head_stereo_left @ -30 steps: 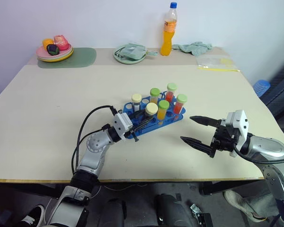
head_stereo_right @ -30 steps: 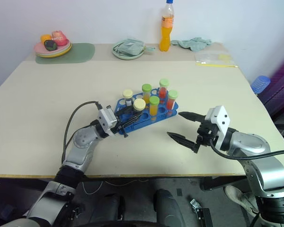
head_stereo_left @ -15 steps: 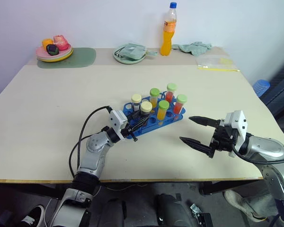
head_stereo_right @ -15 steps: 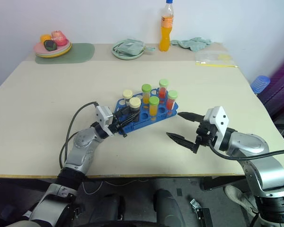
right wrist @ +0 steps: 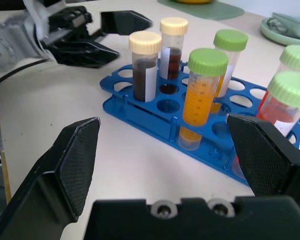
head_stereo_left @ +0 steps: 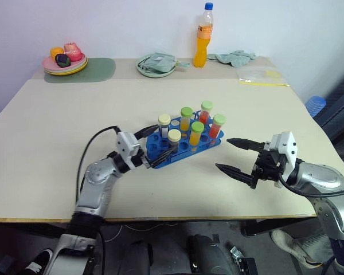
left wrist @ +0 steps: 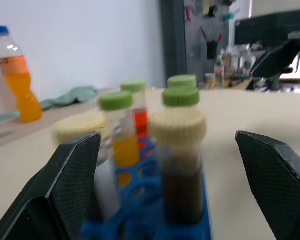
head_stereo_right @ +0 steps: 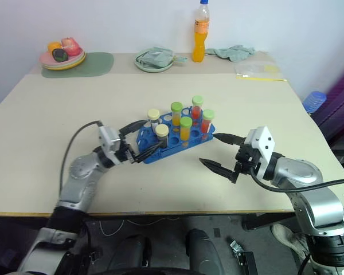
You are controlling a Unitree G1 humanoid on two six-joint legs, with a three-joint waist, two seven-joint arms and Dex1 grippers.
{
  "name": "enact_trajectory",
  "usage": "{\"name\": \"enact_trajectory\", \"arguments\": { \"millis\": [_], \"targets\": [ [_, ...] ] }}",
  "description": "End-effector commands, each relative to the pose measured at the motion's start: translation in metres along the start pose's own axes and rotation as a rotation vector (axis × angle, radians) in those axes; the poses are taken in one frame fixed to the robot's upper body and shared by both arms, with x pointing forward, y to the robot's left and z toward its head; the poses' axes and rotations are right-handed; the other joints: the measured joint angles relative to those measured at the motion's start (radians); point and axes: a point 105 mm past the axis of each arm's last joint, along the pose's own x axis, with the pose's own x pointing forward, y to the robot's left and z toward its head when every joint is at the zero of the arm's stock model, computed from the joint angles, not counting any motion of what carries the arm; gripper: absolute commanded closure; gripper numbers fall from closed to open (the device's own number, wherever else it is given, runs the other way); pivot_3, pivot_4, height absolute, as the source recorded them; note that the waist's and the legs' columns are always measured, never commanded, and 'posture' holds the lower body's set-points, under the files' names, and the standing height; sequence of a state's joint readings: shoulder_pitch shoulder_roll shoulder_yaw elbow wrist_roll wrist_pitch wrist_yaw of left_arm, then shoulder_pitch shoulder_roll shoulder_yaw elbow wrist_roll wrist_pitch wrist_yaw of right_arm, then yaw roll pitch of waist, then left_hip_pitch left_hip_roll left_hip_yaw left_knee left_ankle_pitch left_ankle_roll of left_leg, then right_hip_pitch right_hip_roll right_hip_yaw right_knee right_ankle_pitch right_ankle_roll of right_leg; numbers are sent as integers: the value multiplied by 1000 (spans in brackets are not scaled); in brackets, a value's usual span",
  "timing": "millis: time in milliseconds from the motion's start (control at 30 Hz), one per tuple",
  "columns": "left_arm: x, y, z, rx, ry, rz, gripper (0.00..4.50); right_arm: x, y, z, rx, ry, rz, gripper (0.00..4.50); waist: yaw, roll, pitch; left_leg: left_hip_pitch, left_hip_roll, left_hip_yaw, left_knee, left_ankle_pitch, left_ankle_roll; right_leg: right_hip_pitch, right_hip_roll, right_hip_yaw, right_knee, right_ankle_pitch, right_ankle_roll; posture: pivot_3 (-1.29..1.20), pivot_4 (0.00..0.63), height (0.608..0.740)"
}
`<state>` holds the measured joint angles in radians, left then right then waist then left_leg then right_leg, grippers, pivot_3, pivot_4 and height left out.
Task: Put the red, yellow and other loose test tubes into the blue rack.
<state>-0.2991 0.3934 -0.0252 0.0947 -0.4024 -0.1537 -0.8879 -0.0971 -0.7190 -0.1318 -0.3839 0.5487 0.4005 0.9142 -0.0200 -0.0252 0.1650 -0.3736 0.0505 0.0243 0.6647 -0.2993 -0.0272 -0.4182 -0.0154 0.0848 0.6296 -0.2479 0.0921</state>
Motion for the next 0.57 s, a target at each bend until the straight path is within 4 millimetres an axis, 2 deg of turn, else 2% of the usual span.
{"name": "enact_trajectory", "arguments": {
  "millis": [33,267,400,567],
  "targets": [
    [-29,9,24,32,22,-57,85,2,0,4,-27,-23,26,0,-1,0,0,0,0,0,0,0,0,-1,0,0,0,0,0,0,150,740],
    [-82,23,45,-35,174,-152,85,0,-1,-4,-17,-16,50,0,5,0,0,-1,0,2,0,0,0,-1,-1,0,-1,-1,-1,0,150,740],
    [-97,31,56,-62,206,-157,85,2,6,-5,-16,-16,88,0,3,0,1,-1,1,2,0,0,0,-2,-1,0,0,-1,-1,0,150,740],
    [-110,42,57,-52,225,-129,85,-3,0,-2,-25,-18,75,0,3,0,1,-1,1,2,0,0,0,-2,-1,0,0,-1,-1,0,150,740]
  ]
}}
